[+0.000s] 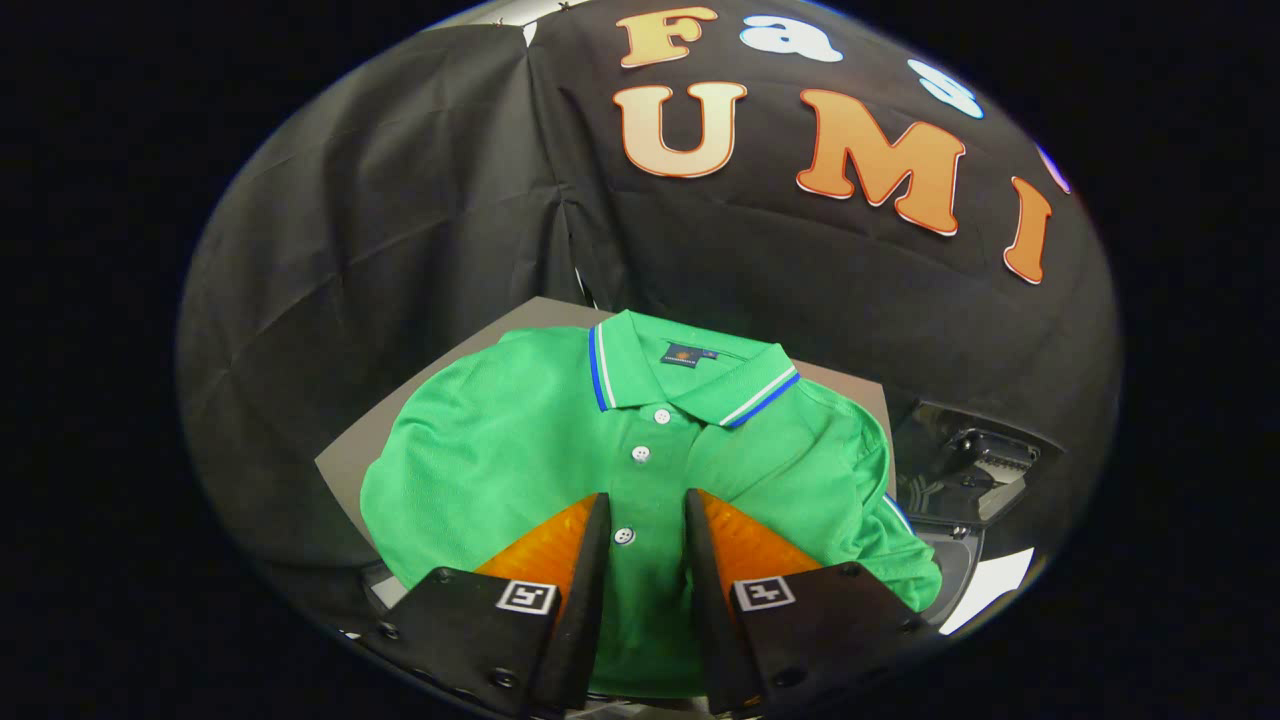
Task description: Put the clothes into the washing machine and then close the washing machine lid.
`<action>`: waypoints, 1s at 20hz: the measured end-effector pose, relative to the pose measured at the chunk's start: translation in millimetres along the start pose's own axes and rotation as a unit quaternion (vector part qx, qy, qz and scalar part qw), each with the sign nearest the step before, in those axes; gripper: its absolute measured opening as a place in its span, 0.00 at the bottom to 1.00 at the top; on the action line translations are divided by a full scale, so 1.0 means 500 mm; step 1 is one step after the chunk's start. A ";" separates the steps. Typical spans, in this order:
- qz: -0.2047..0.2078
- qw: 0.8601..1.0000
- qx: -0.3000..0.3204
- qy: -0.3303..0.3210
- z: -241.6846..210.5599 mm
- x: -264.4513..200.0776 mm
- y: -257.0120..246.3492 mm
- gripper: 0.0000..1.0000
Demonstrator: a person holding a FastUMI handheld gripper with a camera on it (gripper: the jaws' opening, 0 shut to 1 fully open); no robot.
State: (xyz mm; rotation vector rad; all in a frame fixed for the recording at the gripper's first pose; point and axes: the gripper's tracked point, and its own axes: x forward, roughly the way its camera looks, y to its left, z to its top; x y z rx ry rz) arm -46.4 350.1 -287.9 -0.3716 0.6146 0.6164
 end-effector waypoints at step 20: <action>-0.050 0.992 0.088 -0.079 0.077 -0.139 -0.166 0.08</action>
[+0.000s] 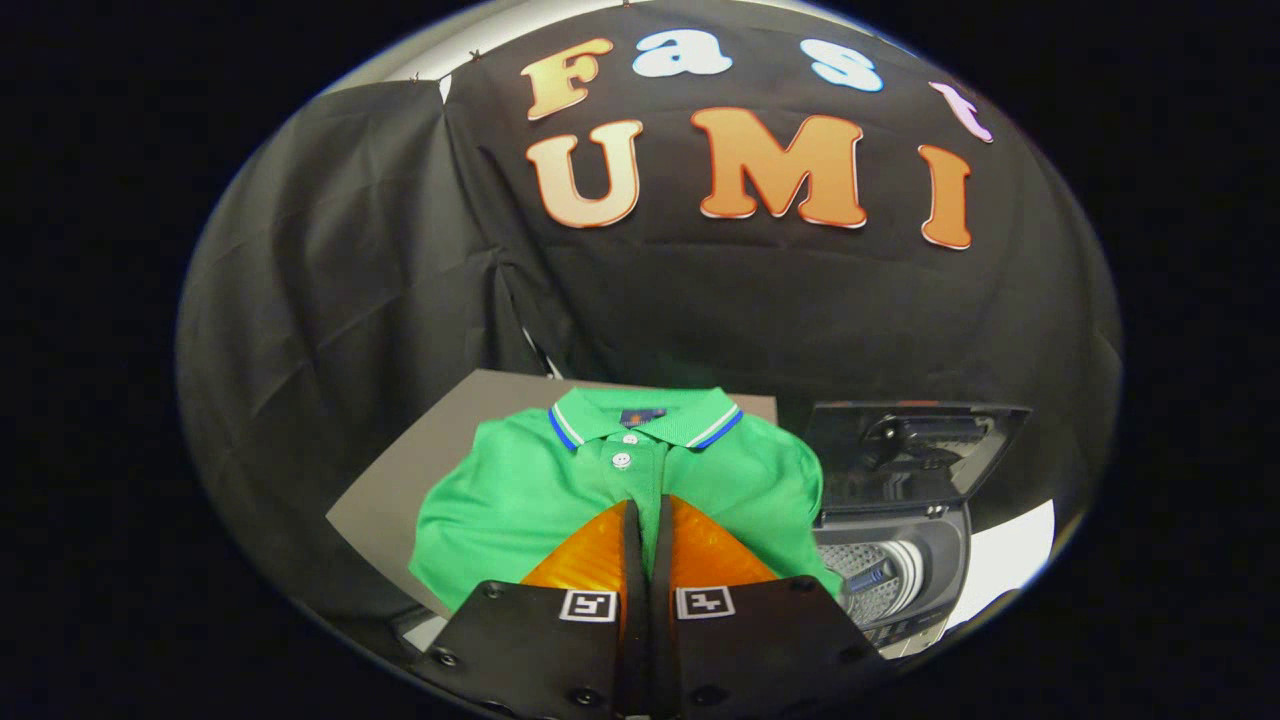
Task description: Put the clothes into the washing machine and then close the washing machine lid.
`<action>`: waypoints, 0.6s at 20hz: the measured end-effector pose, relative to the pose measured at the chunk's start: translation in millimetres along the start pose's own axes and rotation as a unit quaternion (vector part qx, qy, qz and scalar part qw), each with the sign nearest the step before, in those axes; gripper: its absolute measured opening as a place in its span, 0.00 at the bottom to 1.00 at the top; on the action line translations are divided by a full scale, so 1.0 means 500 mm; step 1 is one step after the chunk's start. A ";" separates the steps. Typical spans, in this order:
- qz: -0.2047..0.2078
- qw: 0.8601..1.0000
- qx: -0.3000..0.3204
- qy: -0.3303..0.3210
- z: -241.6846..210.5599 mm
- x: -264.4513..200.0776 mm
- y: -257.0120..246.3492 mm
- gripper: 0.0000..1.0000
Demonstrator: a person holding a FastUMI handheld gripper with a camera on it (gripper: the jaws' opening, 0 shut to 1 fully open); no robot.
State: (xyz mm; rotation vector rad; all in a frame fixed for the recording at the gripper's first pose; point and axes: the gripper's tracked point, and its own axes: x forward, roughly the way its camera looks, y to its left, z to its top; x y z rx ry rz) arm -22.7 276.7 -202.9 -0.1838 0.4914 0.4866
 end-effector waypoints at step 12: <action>-0.105 0.988 0.046 -0.105 0.133 -0.151 -0.263 0.08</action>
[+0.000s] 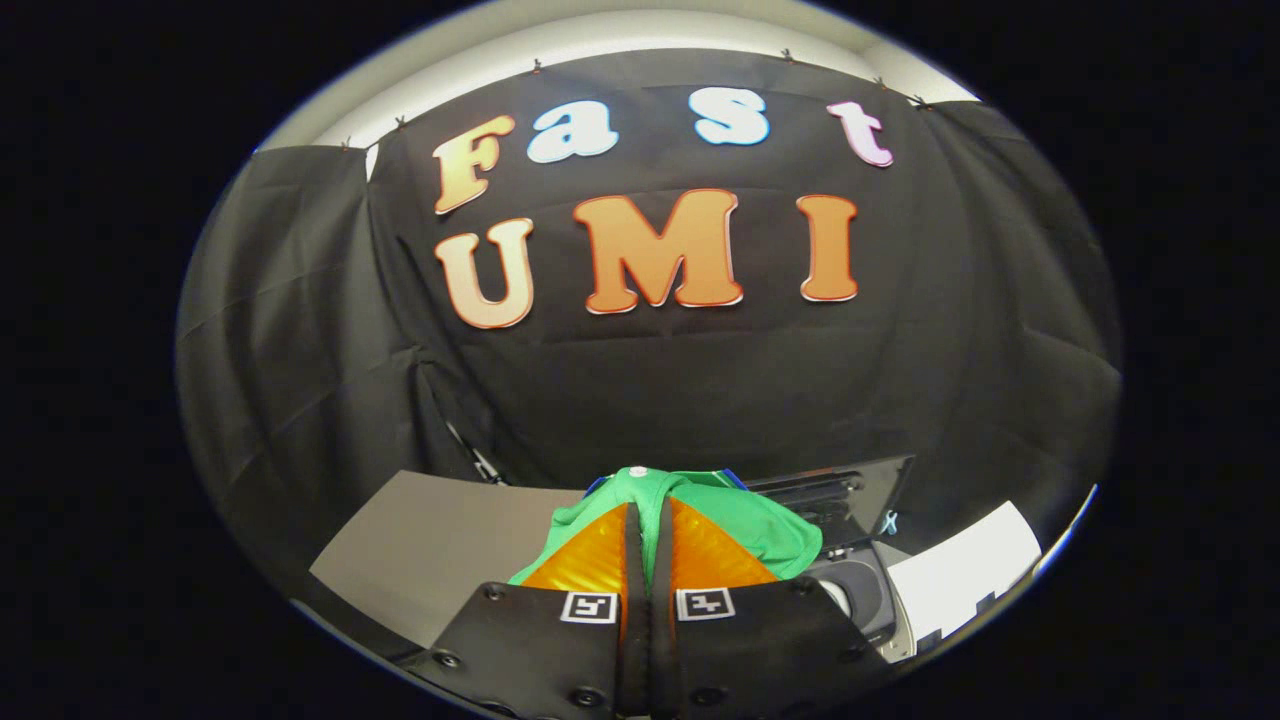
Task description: Put the clothes into the washing machine and then close the washing machine lid.
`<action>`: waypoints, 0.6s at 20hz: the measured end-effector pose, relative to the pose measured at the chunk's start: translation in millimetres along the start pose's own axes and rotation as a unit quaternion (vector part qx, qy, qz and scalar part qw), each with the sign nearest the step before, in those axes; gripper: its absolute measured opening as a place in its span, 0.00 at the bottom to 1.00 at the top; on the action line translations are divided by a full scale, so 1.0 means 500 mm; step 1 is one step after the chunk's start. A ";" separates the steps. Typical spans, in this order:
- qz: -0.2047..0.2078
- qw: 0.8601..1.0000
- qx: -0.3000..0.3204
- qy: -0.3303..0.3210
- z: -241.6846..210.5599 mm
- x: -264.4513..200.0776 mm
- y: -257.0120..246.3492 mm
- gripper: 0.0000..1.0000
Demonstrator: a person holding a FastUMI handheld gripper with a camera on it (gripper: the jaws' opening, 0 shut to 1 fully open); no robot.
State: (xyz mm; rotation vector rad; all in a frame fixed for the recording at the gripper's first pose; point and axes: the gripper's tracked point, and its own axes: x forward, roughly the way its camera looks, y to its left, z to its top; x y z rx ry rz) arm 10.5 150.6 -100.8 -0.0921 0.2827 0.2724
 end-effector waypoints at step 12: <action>-0.112 0.993 0.036 0.012 -0.050 0.000 -0.250 0.08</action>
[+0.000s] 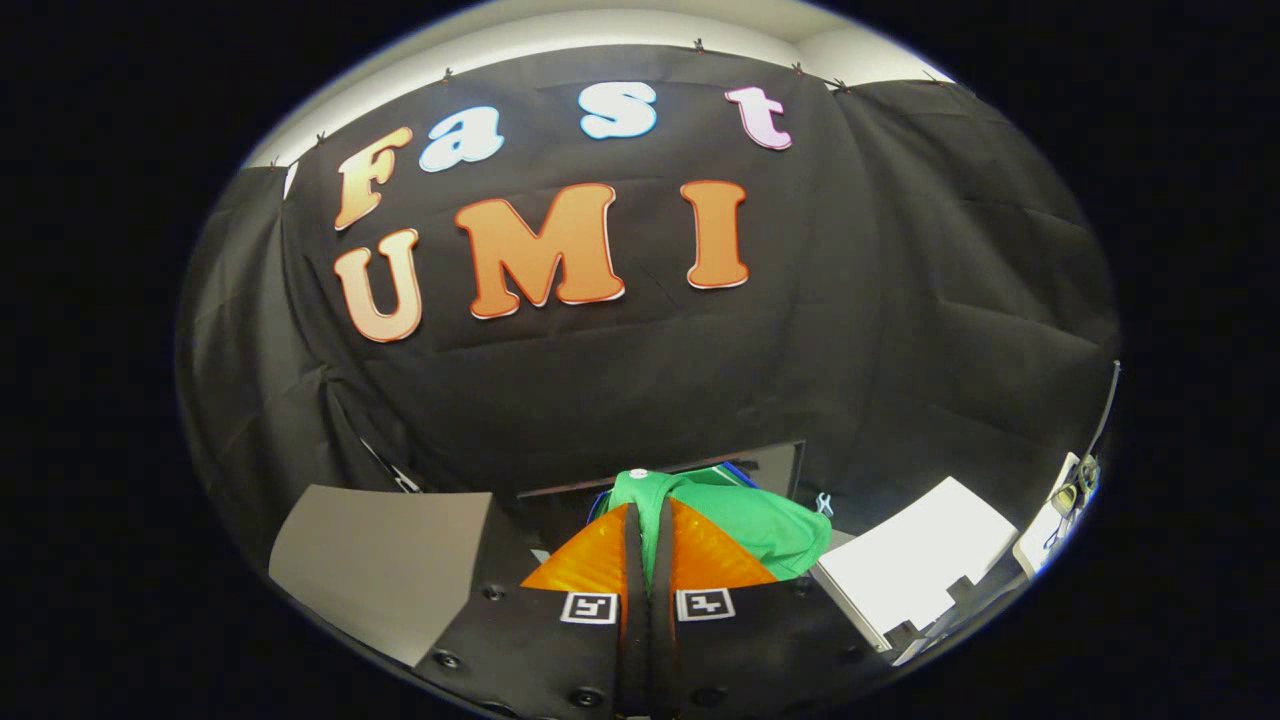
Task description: Put the clothes into the washing machine and then close the washing machine lid.
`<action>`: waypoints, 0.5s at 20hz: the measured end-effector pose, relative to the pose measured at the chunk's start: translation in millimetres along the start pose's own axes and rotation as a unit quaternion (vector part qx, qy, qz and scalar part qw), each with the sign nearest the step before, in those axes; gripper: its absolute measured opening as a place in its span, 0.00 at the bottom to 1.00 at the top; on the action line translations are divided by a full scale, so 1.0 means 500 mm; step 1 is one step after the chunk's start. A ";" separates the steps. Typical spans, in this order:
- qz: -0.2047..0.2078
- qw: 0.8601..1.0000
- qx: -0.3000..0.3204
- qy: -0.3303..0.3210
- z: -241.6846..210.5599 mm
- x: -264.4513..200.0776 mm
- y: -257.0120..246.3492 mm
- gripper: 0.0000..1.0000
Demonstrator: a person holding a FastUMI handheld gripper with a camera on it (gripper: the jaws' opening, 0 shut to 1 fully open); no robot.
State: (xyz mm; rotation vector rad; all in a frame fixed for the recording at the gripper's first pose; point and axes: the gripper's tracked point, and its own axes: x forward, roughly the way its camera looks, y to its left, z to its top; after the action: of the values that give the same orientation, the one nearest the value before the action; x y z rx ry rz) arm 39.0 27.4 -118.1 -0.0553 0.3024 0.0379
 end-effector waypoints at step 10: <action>-0.038 0.996 0.020 0.081 -0.174 0.122 -0.079 0.08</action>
State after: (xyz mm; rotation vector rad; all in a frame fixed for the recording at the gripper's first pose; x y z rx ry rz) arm 73.3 -15.2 -217.4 -0.0301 0.4637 -0.0493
